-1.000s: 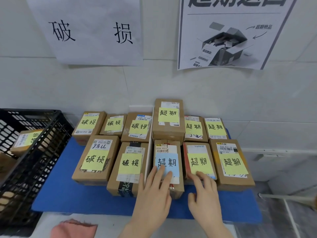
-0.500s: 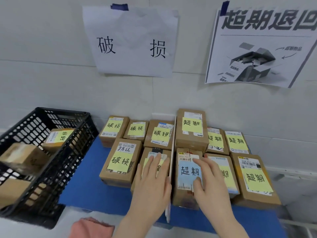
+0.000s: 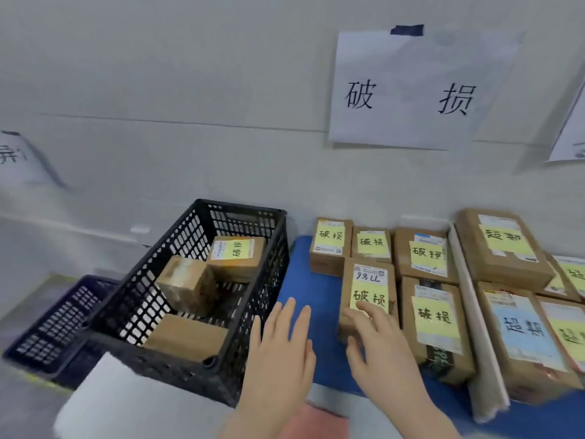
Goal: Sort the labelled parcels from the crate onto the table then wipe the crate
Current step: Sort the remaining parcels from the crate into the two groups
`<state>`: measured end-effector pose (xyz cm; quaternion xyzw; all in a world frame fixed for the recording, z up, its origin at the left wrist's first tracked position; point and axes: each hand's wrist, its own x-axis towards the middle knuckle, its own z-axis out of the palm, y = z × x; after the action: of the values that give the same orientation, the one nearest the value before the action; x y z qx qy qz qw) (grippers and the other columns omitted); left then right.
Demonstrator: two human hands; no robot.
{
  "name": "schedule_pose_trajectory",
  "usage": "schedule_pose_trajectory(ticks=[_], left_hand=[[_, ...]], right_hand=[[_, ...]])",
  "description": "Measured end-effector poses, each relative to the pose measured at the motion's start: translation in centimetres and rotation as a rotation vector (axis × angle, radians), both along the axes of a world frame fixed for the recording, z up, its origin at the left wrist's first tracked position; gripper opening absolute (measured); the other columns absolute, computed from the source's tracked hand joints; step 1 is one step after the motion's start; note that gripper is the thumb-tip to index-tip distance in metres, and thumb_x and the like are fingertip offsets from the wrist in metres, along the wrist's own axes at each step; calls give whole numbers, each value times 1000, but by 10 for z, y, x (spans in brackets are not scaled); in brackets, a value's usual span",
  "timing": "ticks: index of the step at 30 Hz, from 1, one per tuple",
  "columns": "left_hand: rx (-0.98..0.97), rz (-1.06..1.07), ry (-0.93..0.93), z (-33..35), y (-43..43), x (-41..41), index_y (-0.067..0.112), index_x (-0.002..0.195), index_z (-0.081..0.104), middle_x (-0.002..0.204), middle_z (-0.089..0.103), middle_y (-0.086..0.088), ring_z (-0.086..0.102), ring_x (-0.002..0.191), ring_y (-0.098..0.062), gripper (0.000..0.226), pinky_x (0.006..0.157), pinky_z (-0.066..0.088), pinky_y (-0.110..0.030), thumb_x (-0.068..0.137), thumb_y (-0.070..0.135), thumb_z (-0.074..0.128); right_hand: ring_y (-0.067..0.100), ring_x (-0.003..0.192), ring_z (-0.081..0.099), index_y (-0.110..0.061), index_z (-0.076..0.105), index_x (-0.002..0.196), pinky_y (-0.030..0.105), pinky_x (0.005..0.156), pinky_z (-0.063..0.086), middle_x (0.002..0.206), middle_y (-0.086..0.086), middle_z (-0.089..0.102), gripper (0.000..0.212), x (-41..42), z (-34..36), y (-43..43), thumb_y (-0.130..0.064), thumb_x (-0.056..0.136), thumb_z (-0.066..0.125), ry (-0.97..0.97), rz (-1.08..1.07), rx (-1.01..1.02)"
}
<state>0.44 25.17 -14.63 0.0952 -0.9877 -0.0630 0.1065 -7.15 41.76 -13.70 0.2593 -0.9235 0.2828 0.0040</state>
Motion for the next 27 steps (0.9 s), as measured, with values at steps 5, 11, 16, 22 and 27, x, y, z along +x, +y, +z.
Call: schedule_pose_trajectory(ticks=[5, 11, 16, 22, 27], left_hand=[[31, 24, 28, 2, -47, 27, 22, 129, 52, 127, 62, -1, 59, 120, -24, 47, 91, 52, -51, 86, 35, 38], [74, 100, -10, 0, -72, 33, 22, 125, 60, 125, 62, 1, 61, 117, -22, 45, 91, 51, -43, 87, 34, 37], [149, 173, -70, -9, -84, 29, 26, 126, 57, 126, 62, 5, 62, 116, -17, 44, 88, 52, -40, 88, 36, 36], [240, 177, -91, -24, -116, 15, 28, 126, 55, 127, 60, 6, 61, 116, -16, 42, 88, 53, -38, 89, 37, 37], [330, 180, -136, -31, -178, 2, 27, 145, 36, 150, 34, 5, 33, 139, -16, 54, 112, 29, -36, 95, 41, 20]], right_hand=[[9, 133, 29, -36, 46, 134, 25, 109, 31, 143, -14, 32, 42, 14, 0, -52, -23, 94, 51, -68, 79, -20], [5, 132, 30, -39, 46, 132, 23, 106, 33, 142, -19, 29, 40, 11, 0, -88, -23, 96, 50, -120, 196, -50], [2, 133, 26, -42, 45, 132, 22, 107, 31, 140, -23, 28, 41, 0, -7, -108, -22, 97, 50, -162, 225, -55], [-4, 125, 27, -39, 46, 133, 11, 97, 25, 135, -26, 28, 40, -12, -8, -146, -21, 97, 50, -161, 249, -25], [-6, 121, 28, -36, 49, 131, 6, 93, 23, 136, -23, 32, 40, -26, -13, -202, -19, 96, 52, -156, 200, -43]])
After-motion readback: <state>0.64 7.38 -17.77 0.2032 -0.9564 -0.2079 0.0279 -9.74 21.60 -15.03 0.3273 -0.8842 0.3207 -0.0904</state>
